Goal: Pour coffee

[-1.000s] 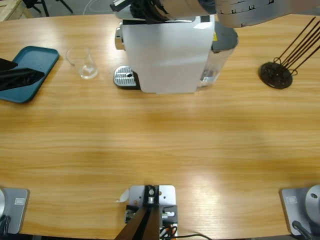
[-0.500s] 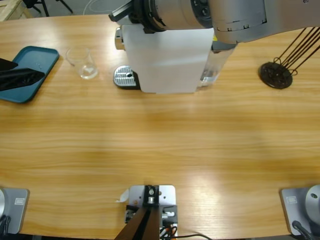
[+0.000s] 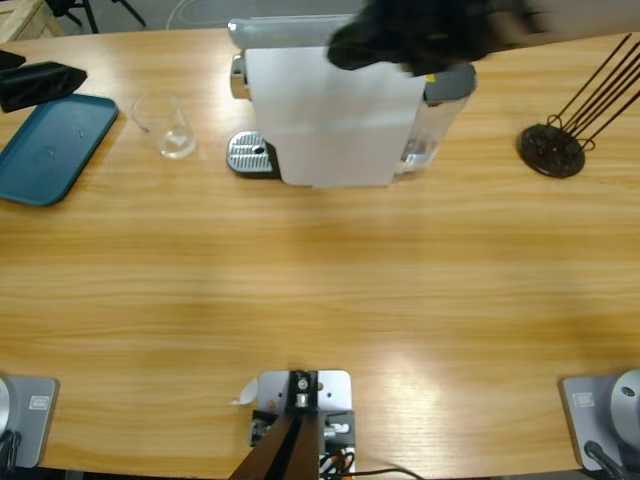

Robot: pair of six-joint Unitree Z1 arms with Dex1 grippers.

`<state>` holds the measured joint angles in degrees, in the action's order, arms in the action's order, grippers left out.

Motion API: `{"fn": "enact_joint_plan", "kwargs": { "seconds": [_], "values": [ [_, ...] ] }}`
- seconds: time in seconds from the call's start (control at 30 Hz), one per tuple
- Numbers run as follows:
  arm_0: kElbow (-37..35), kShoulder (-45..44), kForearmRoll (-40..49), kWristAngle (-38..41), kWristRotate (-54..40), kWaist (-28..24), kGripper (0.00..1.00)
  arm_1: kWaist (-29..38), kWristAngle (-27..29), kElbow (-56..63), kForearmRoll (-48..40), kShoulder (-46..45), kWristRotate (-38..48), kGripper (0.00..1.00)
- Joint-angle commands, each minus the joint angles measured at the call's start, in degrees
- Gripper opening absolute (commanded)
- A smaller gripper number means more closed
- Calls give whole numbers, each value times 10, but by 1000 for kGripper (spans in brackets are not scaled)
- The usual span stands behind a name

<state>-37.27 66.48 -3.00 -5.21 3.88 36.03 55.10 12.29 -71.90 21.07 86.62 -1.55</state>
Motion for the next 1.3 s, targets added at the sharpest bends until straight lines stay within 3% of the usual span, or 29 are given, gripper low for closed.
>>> {"fn": "enact_joint_plan", "kwargs": {
  "seconds": [0.03, 0.3, 0.63, 0.87, 1.07, 1.3],
  "values": [
    [60, 124, -66, -31, 21, 3, 996, 2, -1, 128, 68, -167, 3, 996],
    [120, 209, -214, -71, 50, 2, 1000, 2, 24, 213, 96, -265, 16, 996],
    [124, 329, -377, -92, 50, -8, 1000, 1, 32, 221, 91, -258, 17, 996],
    [172, 381, -512, -92, 51, -8, 1000, 1, 31, 230, 91, -261, 20, 996],
    [218, 464, -677, -91, 52, -8, 1000, 1, 30, 232, 91, -261, 22, 996],
    [222, 500, -724, -90, 51, -15, 1000, 1, 28, 237, 90, -261, 26, 996]
  ]
}}
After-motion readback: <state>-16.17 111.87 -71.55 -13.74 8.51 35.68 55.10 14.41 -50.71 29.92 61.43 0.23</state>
